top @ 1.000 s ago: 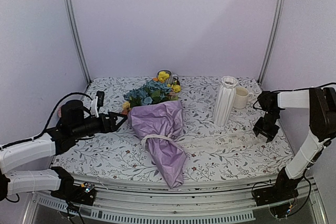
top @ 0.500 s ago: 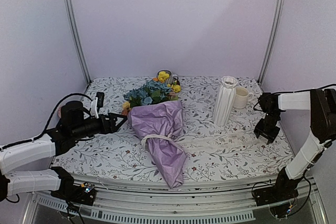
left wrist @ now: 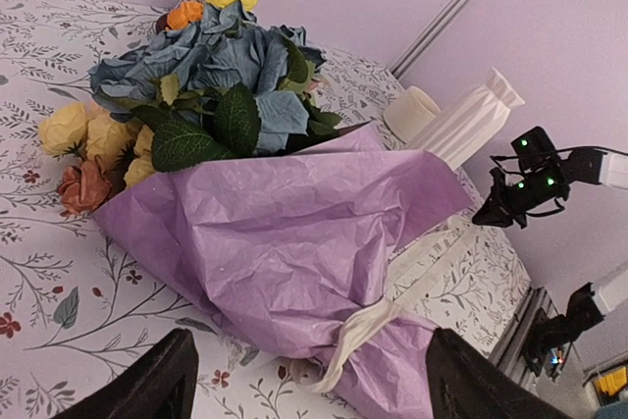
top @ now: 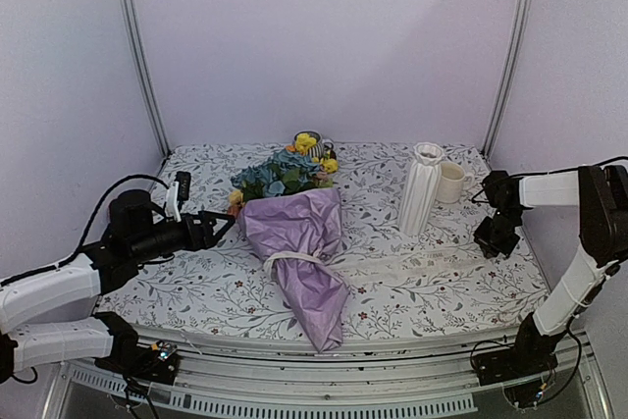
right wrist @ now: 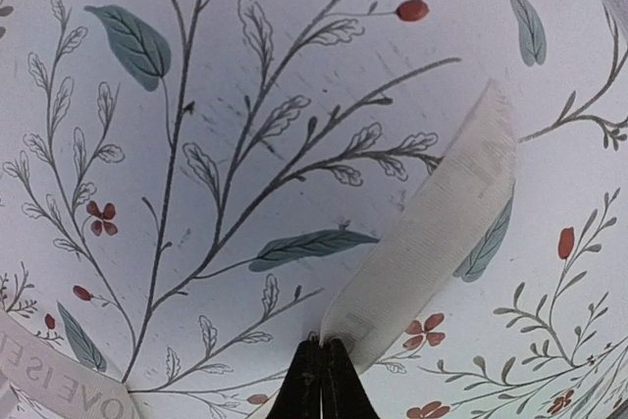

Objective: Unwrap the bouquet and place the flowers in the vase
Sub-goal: Pick up the untied ribbon from the corner of the board, then pass from the right arm to the left

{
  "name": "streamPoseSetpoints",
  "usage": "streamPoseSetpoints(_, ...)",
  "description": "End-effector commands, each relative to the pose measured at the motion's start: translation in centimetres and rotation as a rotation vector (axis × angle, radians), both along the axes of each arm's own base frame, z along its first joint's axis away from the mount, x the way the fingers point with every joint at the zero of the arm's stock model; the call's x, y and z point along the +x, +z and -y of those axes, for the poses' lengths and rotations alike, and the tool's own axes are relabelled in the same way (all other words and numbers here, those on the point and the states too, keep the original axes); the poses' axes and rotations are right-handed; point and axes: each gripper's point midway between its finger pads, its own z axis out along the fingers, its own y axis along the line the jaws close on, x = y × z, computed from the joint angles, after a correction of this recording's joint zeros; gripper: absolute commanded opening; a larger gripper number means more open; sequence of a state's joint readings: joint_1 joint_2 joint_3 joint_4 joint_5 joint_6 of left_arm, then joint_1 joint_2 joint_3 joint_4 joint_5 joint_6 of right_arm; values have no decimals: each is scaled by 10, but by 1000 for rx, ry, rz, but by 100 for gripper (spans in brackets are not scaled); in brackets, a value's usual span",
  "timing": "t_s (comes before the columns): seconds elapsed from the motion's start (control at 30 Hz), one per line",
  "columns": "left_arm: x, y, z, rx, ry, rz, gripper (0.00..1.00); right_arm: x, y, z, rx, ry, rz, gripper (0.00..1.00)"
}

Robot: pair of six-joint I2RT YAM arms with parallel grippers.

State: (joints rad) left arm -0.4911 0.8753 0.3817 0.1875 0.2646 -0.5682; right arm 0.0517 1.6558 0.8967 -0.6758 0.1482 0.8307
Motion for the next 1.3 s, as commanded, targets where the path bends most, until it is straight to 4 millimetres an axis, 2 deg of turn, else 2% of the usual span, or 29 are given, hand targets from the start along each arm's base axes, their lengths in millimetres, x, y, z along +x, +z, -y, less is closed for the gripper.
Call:
streamPoseSetpoints(0.0, -3, -7, 0, 22, -4, -4, 83, -24, -23, -6, 41, 10, -101, 2)
streamPoseSetpoints(0.13, -4, -6, 0, 22, -8, -4, 83, -16, -8, -11, 71, 28, -49, 1)
streamPoseSetpoints(0.23, -5, -2, 3, 15, -26, 4, 83, -11, 5, -25, 128, 64, 5, 1)
streamPoseSetpoints(0.3, -7, 0, 6, 6, -48, 6, 83, -9, 16, -37, 161, 92, 37, 1)
streamPoseSetpoints(0.4, -10, 3, 13, -7, -86, 9, 83, -8, 33, -68, 234, 151, 71, 1)
streamPoseSetpoints(0.47, -13, 6, 20, -10, -110, 19, 83, -7, 53, -83, 245, 181, 103, 1)
streamPoseSetpoints(0.57, -20, 14, 32, -11, -152, 46, 83, 0, 93, -109, 284, 230, 201, 1)
streamPoseSetpoints(0.77, -40, 32, 69, -6, -263, 115, 83, 5, 187, -191, 440, 448, 452, 1)
streamPoseSetpoints(0.87, -50, 45, 87, -14, -321, 158, 83, -3, 230, -241, 508, 573, 555, 2)
streamPoseSetpoints(0.93, -58, 54, 99, -22, -357, 192, 83, -11, 268, -278, 576, 679, 666, 2)
streamPoseSetpoints(1.03, -70, 71, 119, -35, -424, 248, 83, -28, 315, -328, 677, 844, 823, 2)
streamPoseSetpoints(1.13, -82, 89, 139, -37, -494, 316, 83, -39, 340, -357, 701, 954, 913, 2)
streamPoseSetpoints(1.27, -86, 100, 161, -10, -535, 378, 85, -62, 364, -391, 761, 1118, 1021, 2)
